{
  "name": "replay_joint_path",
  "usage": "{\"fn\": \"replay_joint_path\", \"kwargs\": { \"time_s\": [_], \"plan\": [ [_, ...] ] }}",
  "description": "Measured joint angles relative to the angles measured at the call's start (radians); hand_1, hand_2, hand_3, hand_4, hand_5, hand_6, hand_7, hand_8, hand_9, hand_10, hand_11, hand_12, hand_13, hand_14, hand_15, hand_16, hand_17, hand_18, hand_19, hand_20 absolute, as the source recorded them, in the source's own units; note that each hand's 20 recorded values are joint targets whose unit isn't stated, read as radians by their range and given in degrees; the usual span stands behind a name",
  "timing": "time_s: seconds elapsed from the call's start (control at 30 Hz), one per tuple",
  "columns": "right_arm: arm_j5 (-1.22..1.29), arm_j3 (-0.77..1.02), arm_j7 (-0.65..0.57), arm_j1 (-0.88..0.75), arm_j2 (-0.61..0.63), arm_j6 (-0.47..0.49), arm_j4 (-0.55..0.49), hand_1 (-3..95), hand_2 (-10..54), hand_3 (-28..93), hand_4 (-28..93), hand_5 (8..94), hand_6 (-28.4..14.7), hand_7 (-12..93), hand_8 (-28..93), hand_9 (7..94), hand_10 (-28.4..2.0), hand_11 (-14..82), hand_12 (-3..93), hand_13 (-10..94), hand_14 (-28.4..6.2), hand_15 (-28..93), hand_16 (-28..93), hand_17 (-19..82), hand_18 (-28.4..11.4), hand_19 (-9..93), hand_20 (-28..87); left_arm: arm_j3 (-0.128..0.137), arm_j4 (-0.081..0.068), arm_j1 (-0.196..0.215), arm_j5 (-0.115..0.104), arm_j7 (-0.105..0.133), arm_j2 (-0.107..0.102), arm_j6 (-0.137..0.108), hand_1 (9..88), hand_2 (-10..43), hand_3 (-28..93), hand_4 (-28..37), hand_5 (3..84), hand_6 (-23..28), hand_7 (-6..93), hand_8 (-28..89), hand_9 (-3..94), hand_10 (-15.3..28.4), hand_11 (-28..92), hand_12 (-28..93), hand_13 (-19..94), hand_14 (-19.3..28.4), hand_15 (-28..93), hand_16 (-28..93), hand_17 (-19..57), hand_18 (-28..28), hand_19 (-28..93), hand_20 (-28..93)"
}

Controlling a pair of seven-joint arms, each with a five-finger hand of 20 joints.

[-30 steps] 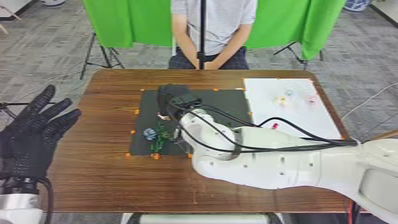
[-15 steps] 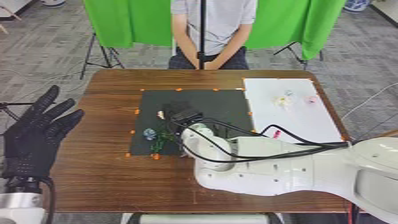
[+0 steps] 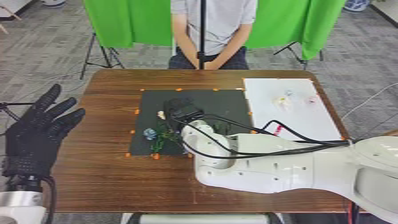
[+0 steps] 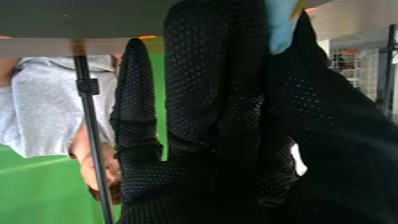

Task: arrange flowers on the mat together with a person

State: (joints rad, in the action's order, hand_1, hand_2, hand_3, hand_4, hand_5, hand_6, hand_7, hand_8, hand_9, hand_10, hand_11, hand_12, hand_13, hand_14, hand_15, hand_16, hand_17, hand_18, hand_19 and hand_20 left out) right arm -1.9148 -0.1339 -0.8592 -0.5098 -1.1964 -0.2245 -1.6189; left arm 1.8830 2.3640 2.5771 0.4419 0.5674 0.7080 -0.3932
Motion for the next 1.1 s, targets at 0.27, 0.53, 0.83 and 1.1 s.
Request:
{"fn": "replay_joint_path", "kwargs": {
  "time_s": [0.27,0.53,0.83,1.1],
  "plan": [
    [-0.03,-0.009,-0.034,0.005,-0.002,0.035,-0.005,47.3,-9.5,66,-28,74.2,3.3,15,-4,83.6,-10.1,34.6,25.0,76,-6.5,65,19,24,-19.1,75,11,0.0,0.0,0.018,-0.026,0.029,-0.029,-0.009,20.5,6.9,76,-26.1,31.4,4.8,10.0,-9,31.1,15.2,18,11,23,22.4,45,-7,-6.7,20.3,46,20],
    [-0.041,0.006,-0.037,0.002,0.0,0.033,-0.02,40.4,-9.5,70,-28,72.3,3.0,14,-10,80.2,-11.4,34.5,20.1,73,-8.3,63,17,24,-20.2,74,12,0.003,0.002,0.031,-0.031,0.034,-0.031,-0.017,20.6,6.9,76,-25.9,31.4,4.8,9.9,-9,31.1,15.2,18,11,23,22.4,45,-7,-6.6,20.3,46,20],
    [0.133,0.274,0.072,-0.128,0.092,-0.076,-0.197,31.7,-3.9,69,-24,67.5,0.7,14,-13,73.5,-14.6,21.9,15.9,67,-12.8,57,14,22,-22.5,73,12,0.021,0.004,0.082,-0.067,0.072,-0.035,-0.034,20.2,6.9,76,-26.7,31.3,4.7,10.0,-8,31.1,15.2,18,11,23,22.3,45,-7,-6.8,20.3,45,20],
    [0.33,0.622,0.168,-0.357,0.206,-0.123,-0.361,27.5,-0.8,70,-23,61.9,-0.8,13,-12,67.4,-17.5,18.8,15.1,60,-17.3,54,12,19,-24.8,70,10,0.02,0.003,0.1,-0.084,0.087,-0.035,-0.038,18.9,7.0,76,-27.9,31.2,4.5,9.8,-8,30.8,14.9,17,11,23,22.1,43,-6,-7.7,19.8,41,17]
  ]
}}
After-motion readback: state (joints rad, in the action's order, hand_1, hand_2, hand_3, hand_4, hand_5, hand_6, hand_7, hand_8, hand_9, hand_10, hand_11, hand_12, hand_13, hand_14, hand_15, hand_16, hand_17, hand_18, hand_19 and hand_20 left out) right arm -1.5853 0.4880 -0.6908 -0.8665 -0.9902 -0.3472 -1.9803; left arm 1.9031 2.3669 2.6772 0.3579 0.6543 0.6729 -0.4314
